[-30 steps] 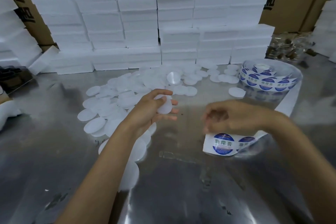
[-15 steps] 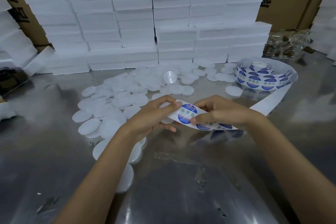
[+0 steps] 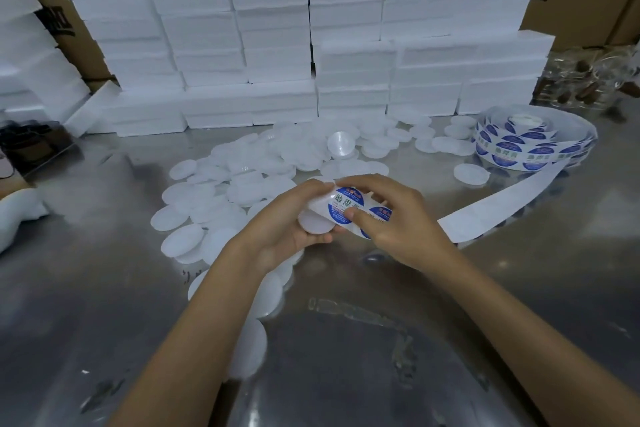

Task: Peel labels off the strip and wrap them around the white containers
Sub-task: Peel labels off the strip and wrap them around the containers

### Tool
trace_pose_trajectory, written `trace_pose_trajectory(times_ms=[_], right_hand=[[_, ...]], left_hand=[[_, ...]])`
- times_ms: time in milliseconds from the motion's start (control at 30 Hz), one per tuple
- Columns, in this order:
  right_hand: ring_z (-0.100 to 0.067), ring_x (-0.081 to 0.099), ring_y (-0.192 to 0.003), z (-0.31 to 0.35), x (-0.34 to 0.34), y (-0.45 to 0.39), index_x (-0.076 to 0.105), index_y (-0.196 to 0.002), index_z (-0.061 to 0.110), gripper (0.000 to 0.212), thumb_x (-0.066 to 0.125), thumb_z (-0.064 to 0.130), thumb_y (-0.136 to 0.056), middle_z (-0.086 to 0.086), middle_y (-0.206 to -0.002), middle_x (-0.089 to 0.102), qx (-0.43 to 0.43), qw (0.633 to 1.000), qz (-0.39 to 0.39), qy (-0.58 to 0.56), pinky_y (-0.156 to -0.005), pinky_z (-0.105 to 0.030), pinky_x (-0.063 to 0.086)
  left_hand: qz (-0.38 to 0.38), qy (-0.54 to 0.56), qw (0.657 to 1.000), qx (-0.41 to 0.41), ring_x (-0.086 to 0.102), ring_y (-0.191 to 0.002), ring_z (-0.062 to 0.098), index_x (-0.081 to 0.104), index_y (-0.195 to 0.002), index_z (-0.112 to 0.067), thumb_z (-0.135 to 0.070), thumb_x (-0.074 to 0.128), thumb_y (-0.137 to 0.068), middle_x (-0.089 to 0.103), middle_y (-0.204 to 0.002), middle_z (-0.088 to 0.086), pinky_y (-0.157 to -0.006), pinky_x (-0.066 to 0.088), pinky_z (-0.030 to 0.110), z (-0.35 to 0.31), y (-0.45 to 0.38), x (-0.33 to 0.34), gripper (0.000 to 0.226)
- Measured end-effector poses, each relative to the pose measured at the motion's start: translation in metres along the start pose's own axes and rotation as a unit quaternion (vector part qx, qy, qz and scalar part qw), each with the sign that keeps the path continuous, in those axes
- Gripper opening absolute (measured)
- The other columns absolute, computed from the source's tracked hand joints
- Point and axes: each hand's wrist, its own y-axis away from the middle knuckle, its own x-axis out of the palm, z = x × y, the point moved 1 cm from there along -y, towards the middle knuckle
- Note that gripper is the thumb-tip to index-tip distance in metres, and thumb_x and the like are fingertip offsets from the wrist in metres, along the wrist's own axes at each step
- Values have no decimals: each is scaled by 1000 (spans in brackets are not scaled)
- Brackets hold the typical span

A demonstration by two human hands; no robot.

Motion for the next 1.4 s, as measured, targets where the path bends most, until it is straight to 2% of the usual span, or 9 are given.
trace_pose_trajectory(times_ms=[200, 367, 500, 667, 833, 1000, 1133, 1233, 1400], right_hand=[[-14, 57, -98, 11, 5, 10, 69, -118, 21, 33, 71, 16, -85, 4, -107, 60, -102, 983, -76, 130, -75, -37, 54], [-15, 51, -104, 13, 11, 11, 70, -103, 15, 24, 73, 10, -80, -3, -116, 58, -135, 973, -105, 157, -77, -36, 52], [-10, 49, -108, 18, 13, 12, 65, -91, 16, 20, 71, 3, -77, 6, -112, 57, -113, 980, -132, 93, -88, -26, 43], [-10, 55, -96, 26, 8, 12, 57, -87, 17, 18, 65, 3, -80, 10, -93, 58, -53, 981, -184, -28, -85, -17, 40], [-7, 60, -81, 27, -3, 9, 56, -88, 16, 21, 68, -2, -87, 10, -84, 61, 53, 962, -204, -176, -80, -20, 50], [-4, 65, -75, 26, -13, 4, 61, -90, 13, 19, 69, -3, -85, 9, -80, 67, 136, 926, -199, -290, -64, -20, 55], [-10, 66, -69, 37, -9, -6, 63, -92, 12, 18, 72, -1, -84, 1, -81, 69, 154, 910, -179, -340, -61, -21, 54], [-13, 66, -68, 49, 1, -13, 63, -94, 8, 21, 74, -3, -81, -5, -84, 70, 153, 912, -152, -349, -59, -22, 54], [-8, 68, -75, 58, 13, -13, 60, -93, 14, 26, 77, -1, -79, -6, -95, 68, 132, 934, -131, -304, -68, -21, 57]], left_hand=[[-9, -7, 1000, -5, 69, -85, 26, 71, -110, -10, -30, 60, -95, 73, -112, 20, -60, 54, 29, -1, 2, 6, 28], [-46, -43, 998, 0, 71, -82, 26, 66, -110, -9, -29, 58, -97, 75, -102, 18, -61, 52, 30, -2, 3, 7, 25], [-91, -89, 991, 36, 71, -84, 29, 63, -95, -13, -26, 57, -100, 73, -106, 17, -64, 52, 33, -1, 2, 8, 14], [-182, -156, 968, 69, 68, -59, 14, 62, -105, -9, -23, 58, -101, 69, -100, 13, -54, 55, 22, -1, -1, 3, 15], [-198, -246, 946, 71, 60, -86, 12, 62, -107, -30, -18, 60, -94, 59, -107, -4, -64, 51, 19, -4, 0, -3, 17], [-216, -53, 964, 149, 65, -95, 25, 60, -111, -22, -23, 46, -104, 65, -112, 8, -68, 52, 26, -25, 2, 6, 16], [-106, 113, 973, 172, 71, -85, 31, 59, -127, -16, -40, 35, -105, 72, -108, 20, -67, 53, 34, -27, 10, 11, 40], [-40, 184, 971, 148, 71, -88, 29, 59, -123, -8, -40, 30, -107, 73, -102, 17, -67, 58, 34, -22, 13, 17, 46], [-6, 172, 976, 135, 62, -111, 31, 59, -127, -6, -49, 24, -106, 65, -121, 21, -102, 49, 43, -19, 12, 25, 59]])
